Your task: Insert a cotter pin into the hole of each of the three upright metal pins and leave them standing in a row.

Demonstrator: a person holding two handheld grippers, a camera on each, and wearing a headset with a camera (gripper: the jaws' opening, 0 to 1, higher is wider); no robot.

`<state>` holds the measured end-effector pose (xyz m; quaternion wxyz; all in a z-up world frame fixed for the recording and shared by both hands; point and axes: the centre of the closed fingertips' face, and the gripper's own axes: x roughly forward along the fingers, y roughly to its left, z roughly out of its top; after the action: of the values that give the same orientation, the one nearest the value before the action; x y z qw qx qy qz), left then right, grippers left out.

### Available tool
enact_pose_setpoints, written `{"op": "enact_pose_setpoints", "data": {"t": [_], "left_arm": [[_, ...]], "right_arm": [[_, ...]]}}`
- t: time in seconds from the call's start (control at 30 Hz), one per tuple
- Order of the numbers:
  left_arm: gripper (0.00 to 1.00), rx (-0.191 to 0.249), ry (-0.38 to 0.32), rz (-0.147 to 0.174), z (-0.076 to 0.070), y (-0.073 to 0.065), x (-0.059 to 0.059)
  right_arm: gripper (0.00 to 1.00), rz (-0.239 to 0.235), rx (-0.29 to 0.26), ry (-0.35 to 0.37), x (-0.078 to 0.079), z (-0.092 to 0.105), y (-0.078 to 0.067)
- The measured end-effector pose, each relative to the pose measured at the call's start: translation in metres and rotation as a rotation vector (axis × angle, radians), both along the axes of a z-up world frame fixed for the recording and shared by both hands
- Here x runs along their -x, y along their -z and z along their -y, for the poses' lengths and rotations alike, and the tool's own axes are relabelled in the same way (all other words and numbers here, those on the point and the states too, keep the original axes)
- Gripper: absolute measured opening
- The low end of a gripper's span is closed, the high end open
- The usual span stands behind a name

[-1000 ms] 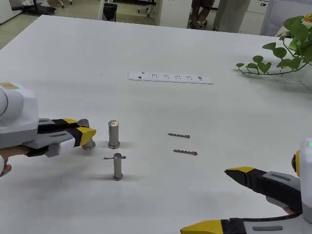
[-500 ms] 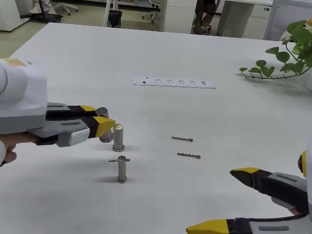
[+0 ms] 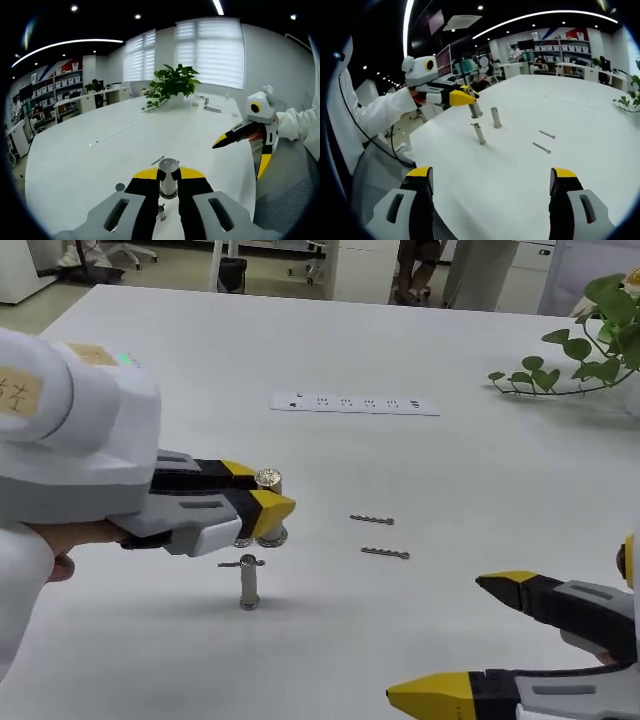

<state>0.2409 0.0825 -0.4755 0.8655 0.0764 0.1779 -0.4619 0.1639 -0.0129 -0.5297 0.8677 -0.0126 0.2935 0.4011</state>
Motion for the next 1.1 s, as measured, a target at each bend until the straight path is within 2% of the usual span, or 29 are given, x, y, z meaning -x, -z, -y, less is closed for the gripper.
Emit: {"op": "enact_pose_setpoints", "data": {"t": [0.13, 0.2, 0.43, 0.6, 0.7, 0.87, 1.1], "left_arm": [[0.09, 0.018, 0.022, 0.003, 0.011, 0.003, 0.005], [0.09, 0.021, 0.027, -0.01, 0.015, 0.009, 0.008], [0.09, -0.012, 0.043, -0.039, 0.026, 0.031, 0.019], [0.09, -0.015, 0.047, -0.066, 0.031, 0.041, 0.026], [0.09, -0.023, 0.052, -0.067, 0.034, 0.046, 0.03], [0.09, -0.025, 0.052, -0.088, 0.036, 0.056, 0.035], [0.09, -0.051, 0.05, -0.1, 0.036, 0.069, 0.04]], "right_arm": [[0.95, 0.002, 0.001, -0.004, 0.002, 0.0, 0.0], [0.95, 0.003, 0.0, 0.001, 0.0, 0.001, -0.001], [0.96, 0.005, -0.001, 0.017, -0.001, 0.003, -0.002], [0.96, 0.003, -0.001, 0.015, -0.001, 0.003, -0.001], [0.96, 0.002, -0.001, 0.011, 0.0, 0.003, 0.0], [0.94, 0.001, 0.002, -0.004, 0.002, 0.001, 0.0], [0.95, -0.002, 0.002, 0.0, 0.002, 0.003, 0.001]]}}
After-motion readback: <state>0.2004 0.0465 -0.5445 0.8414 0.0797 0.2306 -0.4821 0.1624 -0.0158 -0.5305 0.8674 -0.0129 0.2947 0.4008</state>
